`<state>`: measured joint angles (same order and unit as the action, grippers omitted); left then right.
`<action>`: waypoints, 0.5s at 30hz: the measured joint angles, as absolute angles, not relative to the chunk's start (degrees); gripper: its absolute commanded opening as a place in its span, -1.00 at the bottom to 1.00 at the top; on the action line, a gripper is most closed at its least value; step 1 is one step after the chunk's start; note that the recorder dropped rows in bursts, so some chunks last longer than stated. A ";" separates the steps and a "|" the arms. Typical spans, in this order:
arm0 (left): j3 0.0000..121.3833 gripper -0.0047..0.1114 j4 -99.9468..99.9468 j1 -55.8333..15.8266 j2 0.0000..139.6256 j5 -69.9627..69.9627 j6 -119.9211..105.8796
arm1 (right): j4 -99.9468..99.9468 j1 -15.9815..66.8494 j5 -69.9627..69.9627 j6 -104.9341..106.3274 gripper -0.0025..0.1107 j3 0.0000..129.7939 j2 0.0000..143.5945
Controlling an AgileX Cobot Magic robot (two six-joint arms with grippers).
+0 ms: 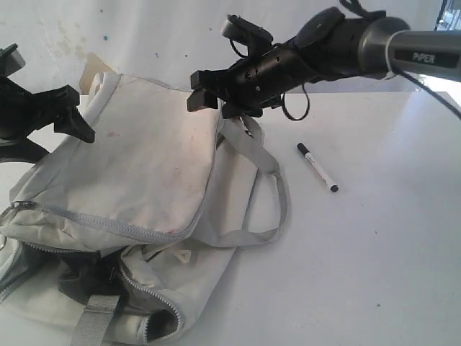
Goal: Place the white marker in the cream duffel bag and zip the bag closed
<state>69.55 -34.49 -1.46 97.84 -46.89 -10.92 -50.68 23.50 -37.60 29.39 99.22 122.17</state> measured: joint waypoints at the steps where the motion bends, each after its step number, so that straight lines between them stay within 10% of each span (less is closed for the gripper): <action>1: 69.55 0.89 -33.59 -1.46 97.81 -47.01 -10.92 | -43.92 23.50 -40.89 23.20 0.17 99.22 120.53; 15: 70.27 0.89 -30.18 -1.46 97.81 -48.31 -11.35 | -28.02 25.78 -60.33 14.62 0.17 99.22 112.14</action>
